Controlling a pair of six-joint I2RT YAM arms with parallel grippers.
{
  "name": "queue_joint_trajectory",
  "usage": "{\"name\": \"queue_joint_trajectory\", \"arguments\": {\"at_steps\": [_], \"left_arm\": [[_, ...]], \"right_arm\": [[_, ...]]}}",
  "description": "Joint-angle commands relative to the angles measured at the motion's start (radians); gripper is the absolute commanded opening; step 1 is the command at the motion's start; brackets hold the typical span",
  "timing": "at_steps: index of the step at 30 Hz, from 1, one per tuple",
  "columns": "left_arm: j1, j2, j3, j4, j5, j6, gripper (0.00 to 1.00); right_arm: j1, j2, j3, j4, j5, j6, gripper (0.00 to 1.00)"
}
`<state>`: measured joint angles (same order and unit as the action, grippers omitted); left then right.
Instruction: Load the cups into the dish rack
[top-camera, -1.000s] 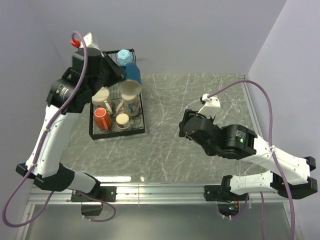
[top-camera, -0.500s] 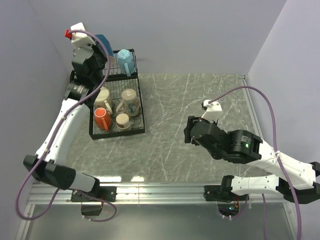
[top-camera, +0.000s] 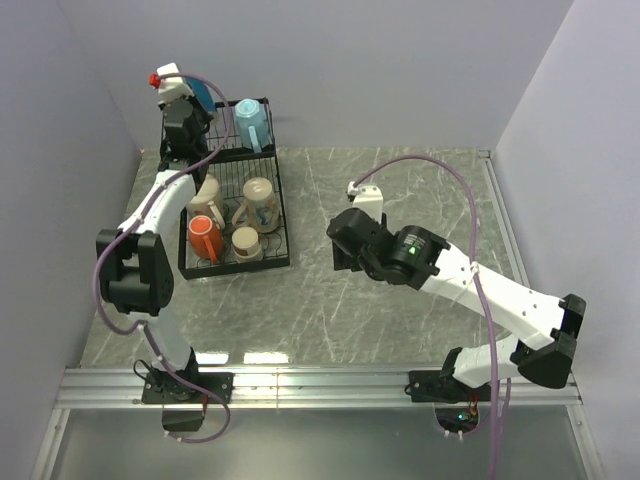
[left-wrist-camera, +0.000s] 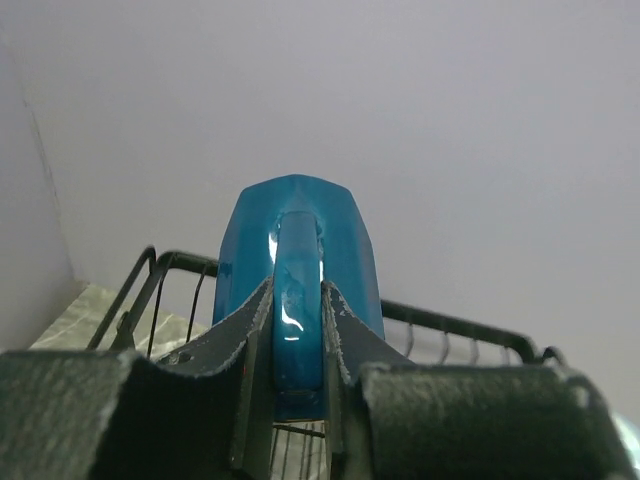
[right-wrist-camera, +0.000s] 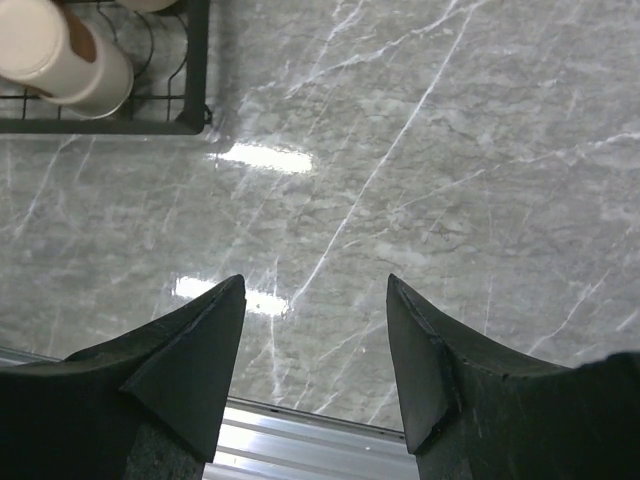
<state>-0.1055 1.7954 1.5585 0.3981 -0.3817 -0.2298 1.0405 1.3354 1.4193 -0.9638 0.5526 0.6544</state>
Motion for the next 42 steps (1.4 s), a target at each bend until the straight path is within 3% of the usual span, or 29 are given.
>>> {"name": "queue_joint_trajectory", "arguments": {"at_steps": [1,11,18,23,27,30,41,42], "left_arm": [[0.013,-0.002,-0.001,0.268,0.055,-0.028,0.00],[0.012,0.033,-0.143,0.372,0.086,-0.052,0.00],[0.009,0.001,-0.274,0.351,0.092,-0.063,0.01],[0.009,0.002,-0.272,0.205,0.136,-0.111,0.15],[0.009,-0.002,-0.275,0.116,0.187,-0.141,0.37],[0.010,-0.007,-0.275,0.043,0.185,-0.144,0.46],[0.012,-0.028,-0.296,-0.025,0.145,-0.089,0.50],[0.013,-0.025,-0.290,-0.030,0.144,-0.091,0.54]], "right_arm": [[-0.048,0.005,0.050,0.051,-0.054,-0.044,0.65],[-0.106,0.027,0.020,0.083,-0.095,-0.073,0.64],[-0.134,0.015,-0.014,0.111,-0.123,-0.081,0.61],[-0.143,0.011,-0.020,0.116,-0.131,-0.088,0.60],[-0.149,-0.005,-0.028,0.117,-0.131,-0.091,0.60],[-0.158,-0.018,-0.045,0.123,-0.132,-0.088,0.60],[-0.175,-0.045,-0.076,0.125,-0.137,-0.082,0.60],[-0.174,-0.044,-0.074,0.125,-0.141,-0.084,0.59]]}}
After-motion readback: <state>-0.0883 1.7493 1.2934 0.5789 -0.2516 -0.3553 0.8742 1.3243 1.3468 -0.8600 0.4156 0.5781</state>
